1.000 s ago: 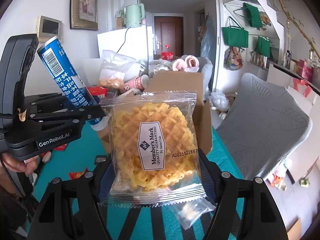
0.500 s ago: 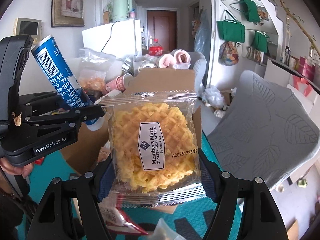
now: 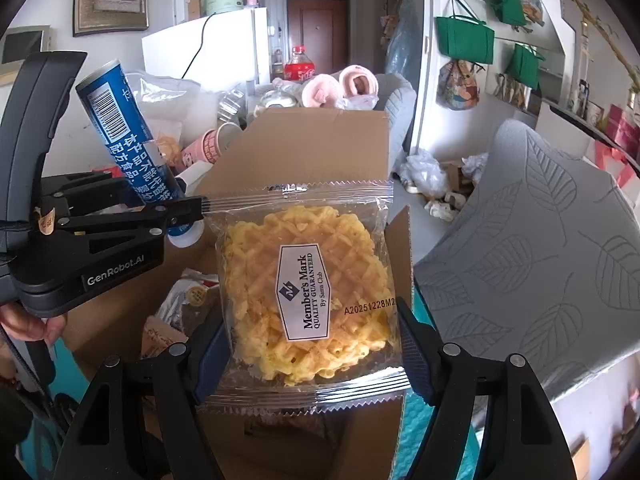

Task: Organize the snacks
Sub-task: 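Carry the tube and the waffle pack into the cardboard box with both tools, then open both tools to drop the tube and waffle pack into the box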

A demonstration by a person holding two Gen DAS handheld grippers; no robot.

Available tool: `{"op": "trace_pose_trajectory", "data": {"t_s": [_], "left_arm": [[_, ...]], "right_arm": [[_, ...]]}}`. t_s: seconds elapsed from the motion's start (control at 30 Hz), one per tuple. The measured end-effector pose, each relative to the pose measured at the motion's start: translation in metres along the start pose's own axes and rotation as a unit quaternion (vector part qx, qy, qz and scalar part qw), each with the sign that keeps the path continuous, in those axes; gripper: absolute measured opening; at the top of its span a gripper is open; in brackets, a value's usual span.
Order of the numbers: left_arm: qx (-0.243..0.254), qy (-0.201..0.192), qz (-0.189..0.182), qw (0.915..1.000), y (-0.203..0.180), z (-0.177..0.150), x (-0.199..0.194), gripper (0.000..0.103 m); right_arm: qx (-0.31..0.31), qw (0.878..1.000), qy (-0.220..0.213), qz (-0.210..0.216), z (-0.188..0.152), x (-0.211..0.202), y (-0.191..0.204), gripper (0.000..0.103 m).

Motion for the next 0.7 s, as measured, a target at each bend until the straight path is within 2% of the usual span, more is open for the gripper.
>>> {"op": "trace_pose_trajectory", "data": {"t_s": [0.17, 0.3, 0.4, 0.47, 0.53, 0.63, 0.7], "left_arm": [[-0.001, 0.040, 0.013, 0.9991, 0.003, -0.005, 0.022, 0.028], [-0.006, 0.064, 0.036, 0.9973, 0.008, -0.009, 0.032, 0.028], [-0.008, 0.076, 0.038, 0.9963, 0.010, -0.011, 0.033, 0.028], [-0.009, 0.082, 0.033, 0.9960, 0.010, -0.012, 0.031, 0.028], [-0.014, 0.087, 0.026, 0.9957, 0.011, -0.013, 0.028, 0.029], [-0.013, 0.076, 0.033, 0.9965, 0.010, -0.011, 0.016, 0.029], [-0.012, 0.066, 0.036, 0.9971, 0.009, -0.008, 0.006, 0.029]], "right_arm": [[-0.008, 1.000, 0.013, 0.001, 0.002, 0.013, 0.002, 0.074], [-0.001, 1.000, 0.029, -0.002, 0.001, 0.019, 0.000, 0.076], [0.002, 0.999, 0.037, -0.008, 0.000, 0.019, -0.001, 0.077], [-0.004, 0.999, 0.037, -0.009, 0.000, 0.016, 0.001, 0.082], [-0.010, 0.999, 0.033, -0.020, 0.001, 0.010, 0.003, 0.082], [-0.016, 0.999, 0.027, -0.041, 0.005, 0.002, 0.002, 0.082], [-0.011, 0.999, 0.024, -0.041, 0.007, -0.004, 0.001, 0.082]]}}
Point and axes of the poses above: each gripper's, at about its wrist camera, not at the fingertips, and x roughly the way its jaws point, y to its left, z to its top, the point moved 4 cm from there along x, roughly the way its jaws point, and after that the axes turned 6 degrees about -x, right-handed, at the moved point
